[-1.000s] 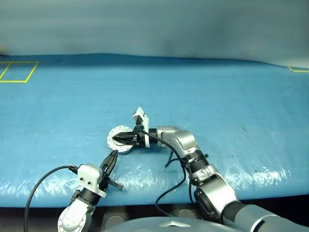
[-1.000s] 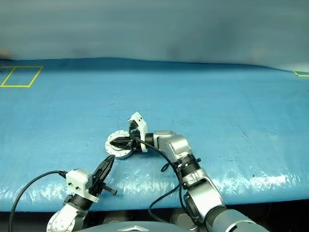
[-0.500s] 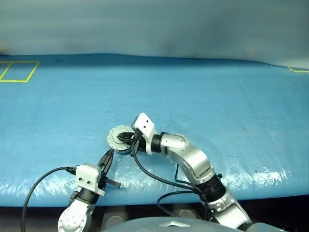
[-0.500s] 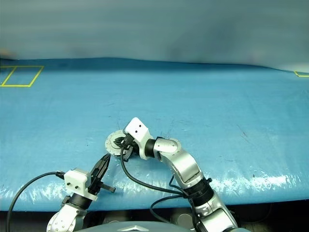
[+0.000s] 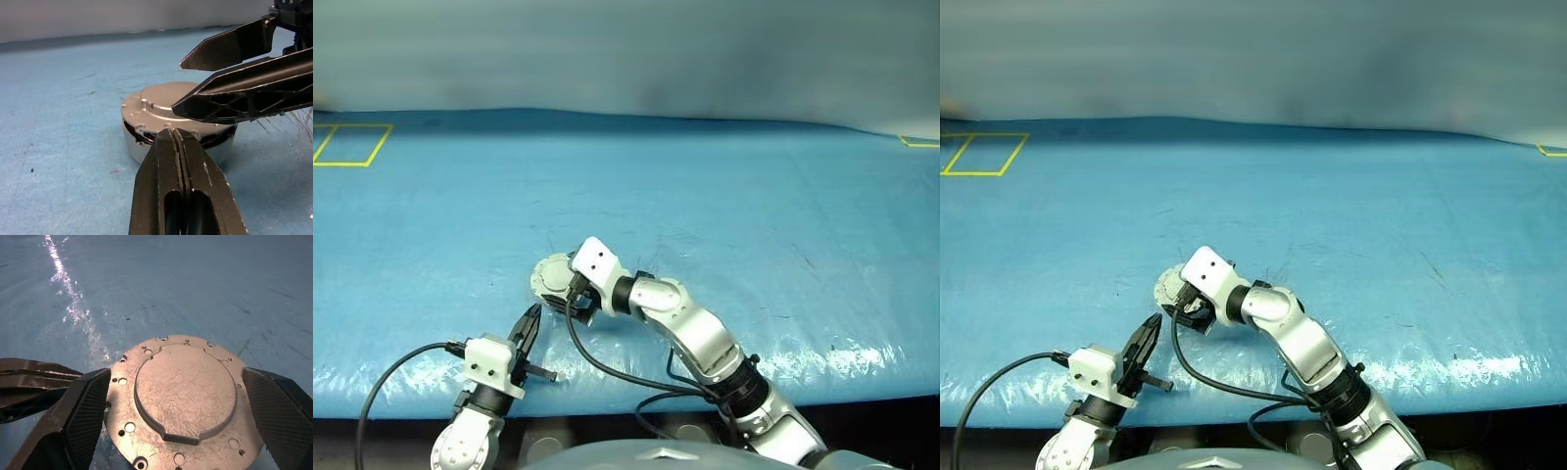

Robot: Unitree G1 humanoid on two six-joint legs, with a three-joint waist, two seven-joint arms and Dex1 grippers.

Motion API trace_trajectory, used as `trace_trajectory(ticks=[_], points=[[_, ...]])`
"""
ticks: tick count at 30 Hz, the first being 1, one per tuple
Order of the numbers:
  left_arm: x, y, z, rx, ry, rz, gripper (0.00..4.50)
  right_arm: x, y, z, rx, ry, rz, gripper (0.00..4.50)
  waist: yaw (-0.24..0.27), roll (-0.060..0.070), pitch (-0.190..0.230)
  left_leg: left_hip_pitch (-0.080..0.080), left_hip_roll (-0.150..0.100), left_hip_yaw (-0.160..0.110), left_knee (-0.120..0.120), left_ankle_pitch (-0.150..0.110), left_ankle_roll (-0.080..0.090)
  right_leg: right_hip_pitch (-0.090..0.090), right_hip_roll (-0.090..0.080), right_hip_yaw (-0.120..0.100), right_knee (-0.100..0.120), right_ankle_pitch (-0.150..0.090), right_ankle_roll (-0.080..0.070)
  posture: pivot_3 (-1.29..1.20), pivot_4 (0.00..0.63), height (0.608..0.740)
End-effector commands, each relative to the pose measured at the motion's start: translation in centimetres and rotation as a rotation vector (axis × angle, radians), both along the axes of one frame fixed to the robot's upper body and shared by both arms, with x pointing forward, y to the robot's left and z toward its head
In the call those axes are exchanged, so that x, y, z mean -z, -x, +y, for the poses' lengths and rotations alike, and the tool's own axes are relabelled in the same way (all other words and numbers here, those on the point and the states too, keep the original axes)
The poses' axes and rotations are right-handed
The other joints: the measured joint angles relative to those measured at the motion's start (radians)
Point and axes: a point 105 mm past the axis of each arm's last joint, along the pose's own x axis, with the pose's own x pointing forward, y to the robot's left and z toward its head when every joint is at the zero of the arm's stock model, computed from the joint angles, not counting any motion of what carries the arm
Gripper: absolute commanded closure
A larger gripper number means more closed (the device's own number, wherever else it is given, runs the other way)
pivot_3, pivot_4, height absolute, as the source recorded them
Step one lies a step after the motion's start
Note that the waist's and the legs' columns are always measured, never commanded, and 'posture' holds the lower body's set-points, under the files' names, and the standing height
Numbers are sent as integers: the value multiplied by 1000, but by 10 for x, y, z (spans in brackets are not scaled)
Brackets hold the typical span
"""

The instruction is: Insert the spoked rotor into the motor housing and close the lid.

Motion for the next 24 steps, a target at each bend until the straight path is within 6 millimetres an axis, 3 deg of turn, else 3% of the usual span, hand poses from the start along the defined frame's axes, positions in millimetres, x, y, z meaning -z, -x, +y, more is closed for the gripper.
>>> trace_trajectory(ticks=[1,8,14,24], points=[[-8,1,-2,-3,5,-39,4500,-8,-3,9,5,-38,-41,14,0,0,0,0,0,0,0,0,0,0,0,0,0,0,0,0,150,740],[-10,1,-3,-3,4,-43,4500,9,-10,9,36,-25,-5,14,-1,0,0,1,0,0,0,0,0,0,0,0,0,0,0,0,150,740],[-12,1,0,-11,-4,-43,4500,18,-8,9,30,1,-13,1468,-1,-1,-1,2,0,0,0,0,0,1,0,0,0,0,0,0,150,740],[-13,1,1,-10,-4,-39,4500,17,-7,14,14,55,-85,1465,-3,-1,-1,3,0,0,0,0,0,1,0,0,0,0,0,0,150,740]])
